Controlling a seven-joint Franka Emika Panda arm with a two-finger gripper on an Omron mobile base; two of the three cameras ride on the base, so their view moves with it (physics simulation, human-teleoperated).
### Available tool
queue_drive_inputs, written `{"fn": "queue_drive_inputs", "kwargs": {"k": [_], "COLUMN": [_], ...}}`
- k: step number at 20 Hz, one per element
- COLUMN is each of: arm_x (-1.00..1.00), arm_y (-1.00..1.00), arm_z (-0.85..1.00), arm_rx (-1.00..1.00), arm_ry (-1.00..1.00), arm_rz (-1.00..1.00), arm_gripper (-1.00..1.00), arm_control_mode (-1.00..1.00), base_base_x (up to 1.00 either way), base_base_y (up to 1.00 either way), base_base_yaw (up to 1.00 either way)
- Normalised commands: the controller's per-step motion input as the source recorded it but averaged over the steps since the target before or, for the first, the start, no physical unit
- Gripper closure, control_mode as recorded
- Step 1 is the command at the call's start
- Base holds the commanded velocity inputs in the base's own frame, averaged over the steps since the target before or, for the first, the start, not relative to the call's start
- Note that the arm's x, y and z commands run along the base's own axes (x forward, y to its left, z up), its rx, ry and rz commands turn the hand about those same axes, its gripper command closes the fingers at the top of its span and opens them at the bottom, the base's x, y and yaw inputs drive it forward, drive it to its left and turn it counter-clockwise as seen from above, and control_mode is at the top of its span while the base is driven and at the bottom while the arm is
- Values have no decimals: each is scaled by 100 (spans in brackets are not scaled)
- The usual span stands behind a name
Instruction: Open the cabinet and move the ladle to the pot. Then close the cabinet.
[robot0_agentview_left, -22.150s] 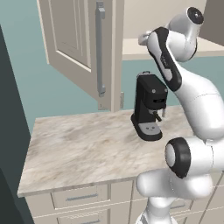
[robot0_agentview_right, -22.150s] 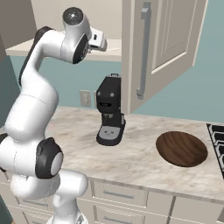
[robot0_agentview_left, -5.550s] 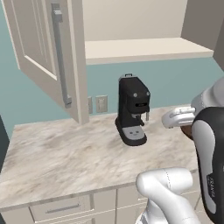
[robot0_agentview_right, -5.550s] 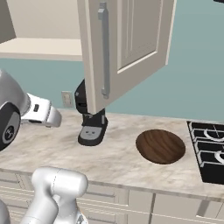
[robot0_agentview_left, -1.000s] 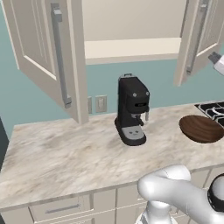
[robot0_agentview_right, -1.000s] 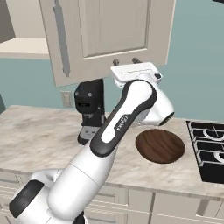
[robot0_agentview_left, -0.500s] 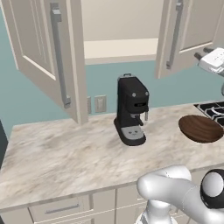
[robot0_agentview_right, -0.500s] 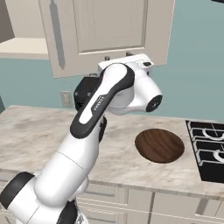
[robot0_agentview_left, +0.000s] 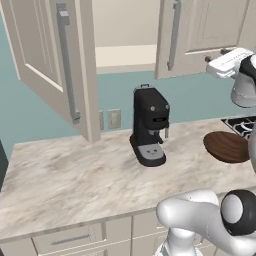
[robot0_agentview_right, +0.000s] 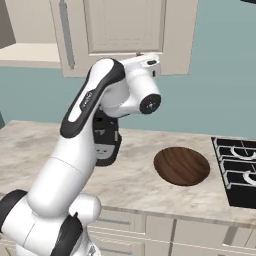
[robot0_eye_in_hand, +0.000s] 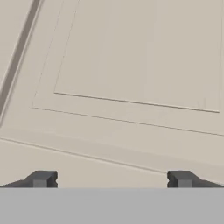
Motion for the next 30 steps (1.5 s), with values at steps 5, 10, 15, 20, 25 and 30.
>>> {"fn": "queue_drive_inputs", "kwargs": {"k": [5, 10, 15, 20, 25, 30], "arm_x": [33, 46, 56, -38, -100, -100], "arm_y": [87, 77, 59, 11, 1, 14], "arm_z": [32, 20, 22, 58, 88, 100], "arm_rx": [-12, -12, -11, -2, 3, 17], "arm_ry": [0, 2, 4, 2, 0, 13], "arm_rz": [-18, -22, -24, -18, -12, -14], "arm_gripper": [-100, -100, -100, -100, -100, -100], "arm_control_mode": [-100, -100, -100, -100, -100, -100], "base_base_x": [0, 0, 0, 0, 0, 0], "base_base_y": [0, 0, 0, 0, 0, 0], "base_base_yaw": [0, 0, 0, 0, 0, 0]}}
